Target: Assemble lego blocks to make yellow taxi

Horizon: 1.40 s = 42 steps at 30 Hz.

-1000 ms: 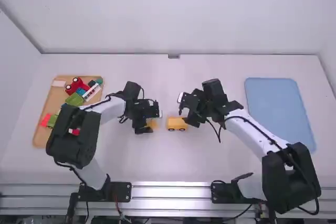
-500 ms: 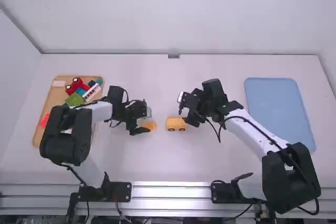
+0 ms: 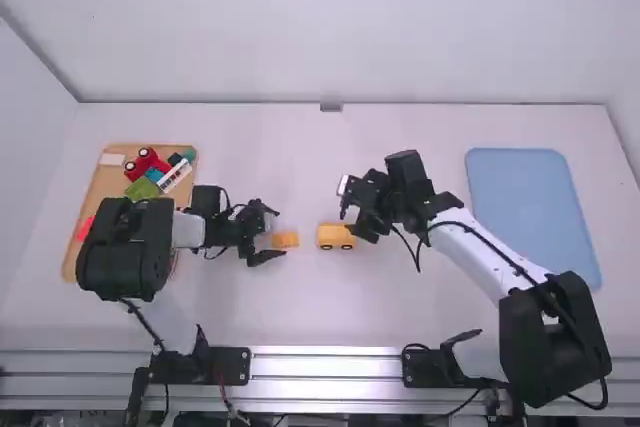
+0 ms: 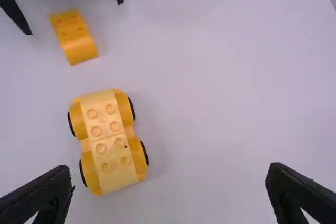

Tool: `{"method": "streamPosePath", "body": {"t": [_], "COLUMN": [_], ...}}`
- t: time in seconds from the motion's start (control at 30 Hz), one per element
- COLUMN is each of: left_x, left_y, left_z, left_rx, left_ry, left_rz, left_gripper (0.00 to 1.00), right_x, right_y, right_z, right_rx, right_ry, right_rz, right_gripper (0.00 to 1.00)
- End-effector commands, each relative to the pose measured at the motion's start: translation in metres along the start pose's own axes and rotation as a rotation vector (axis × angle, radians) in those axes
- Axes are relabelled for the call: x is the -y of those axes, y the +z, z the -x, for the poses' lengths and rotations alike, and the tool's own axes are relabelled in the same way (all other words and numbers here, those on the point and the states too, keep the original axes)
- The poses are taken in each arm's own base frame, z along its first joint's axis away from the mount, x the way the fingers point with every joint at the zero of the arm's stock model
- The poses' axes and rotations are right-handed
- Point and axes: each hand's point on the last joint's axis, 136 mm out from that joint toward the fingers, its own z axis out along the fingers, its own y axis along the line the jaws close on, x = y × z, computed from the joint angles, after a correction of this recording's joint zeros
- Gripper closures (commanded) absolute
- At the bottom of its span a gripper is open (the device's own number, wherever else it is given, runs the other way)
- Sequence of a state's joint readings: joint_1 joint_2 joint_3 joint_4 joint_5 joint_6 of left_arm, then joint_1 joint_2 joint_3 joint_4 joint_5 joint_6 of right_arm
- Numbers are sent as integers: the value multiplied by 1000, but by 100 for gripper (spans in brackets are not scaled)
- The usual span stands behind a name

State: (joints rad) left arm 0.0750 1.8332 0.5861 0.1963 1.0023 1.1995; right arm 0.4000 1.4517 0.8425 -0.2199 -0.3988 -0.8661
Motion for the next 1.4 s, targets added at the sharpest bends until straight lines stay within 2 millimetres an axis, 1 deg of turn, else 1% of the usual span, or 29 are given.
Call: {"method": "streamPosePath", "body": {"t": [0.0,0.1,0.17,0.3,0.33,0.37,0.4,0.43,0.47,0.5,0.53,0.6,0.67,0.73,0.77,0.93,1.0,1.07,1.13,1.2,1.27,1.33,1.37], "left_x": [7,6,6,10,10,10,10,10,10,11,13,17,19,22,22,18,16,6,-1,-9,-11,-13,-14], "left_y": [-5,-2,5,13,15,15,15,14,13,13,14,15,15,16,17,16,15,14,12,9,6,0,-1], "left_z": [3,-2,-7,-13,-14,-14,-15,-16,-17,-17,-17,-20,-21,-20,-20,-12,-7,-1,3,14,20,33,35], "left_rx": [97,111,95,87,86,87,87,84,86,86,85,76,80,83,84,132,151,153,148,161,172,196,197], "left_ry": [-76,-95,-101,-45,-45,-45,-45,-43,-26,-24,-3,31,42,51,57,103,103,53,25,20,37,73,76], "left_rz": [-32,-42,-57,-93,-97,-97,-96,-90,-90,-90,-93,-96,-93,-95,-92,-76,-76,-67,-56,-47,-41,-32,-31], "left_gripper": [1,1,1,2,6,6,10,20,34,39,53,62,66,77,80,89,89,90,92,95,95,94,94], "right_x": [3,2,-2,-5,-6,-7,-7,-7,-6,-6,-4,-4,-4,-1,0,-2,-4,-13,-21,-26,-26,-30,-30], "right_y": [-6,-5,-4,-2,-2,-2,-2,-2,-2,-2,-3,-3,-2,-2,-3,-2,-2,-3,-4,-5,-4,-1,-1], "right_z": [13,14,16,20,21,21,22,22,21,21,20,20,21,22,22,23,21,17,17,14,9,1,0], "right_rx": [43,44,47,49,51,52,53,53,53,52,52,52,55,55,57,55,46,52,95,181,246,370,378], "right_ry": [-11,-14,-24,-37,-39,-41,-43,-43,-40,-40,-36,-36,-40,-44,-43,-48,-44,-75,-103,-113,-100,-101,-101], "right_rz": [-4,0,8,14,15,16,16,16,14,14,11,9,6,-7,-8,-6,2,49,92,124,120,117,118], "right_gripper": [2,1,1,1,2,1,1,1,2,1,2,2,2,2,2,1,1,2,1,2,1,1,1]}}
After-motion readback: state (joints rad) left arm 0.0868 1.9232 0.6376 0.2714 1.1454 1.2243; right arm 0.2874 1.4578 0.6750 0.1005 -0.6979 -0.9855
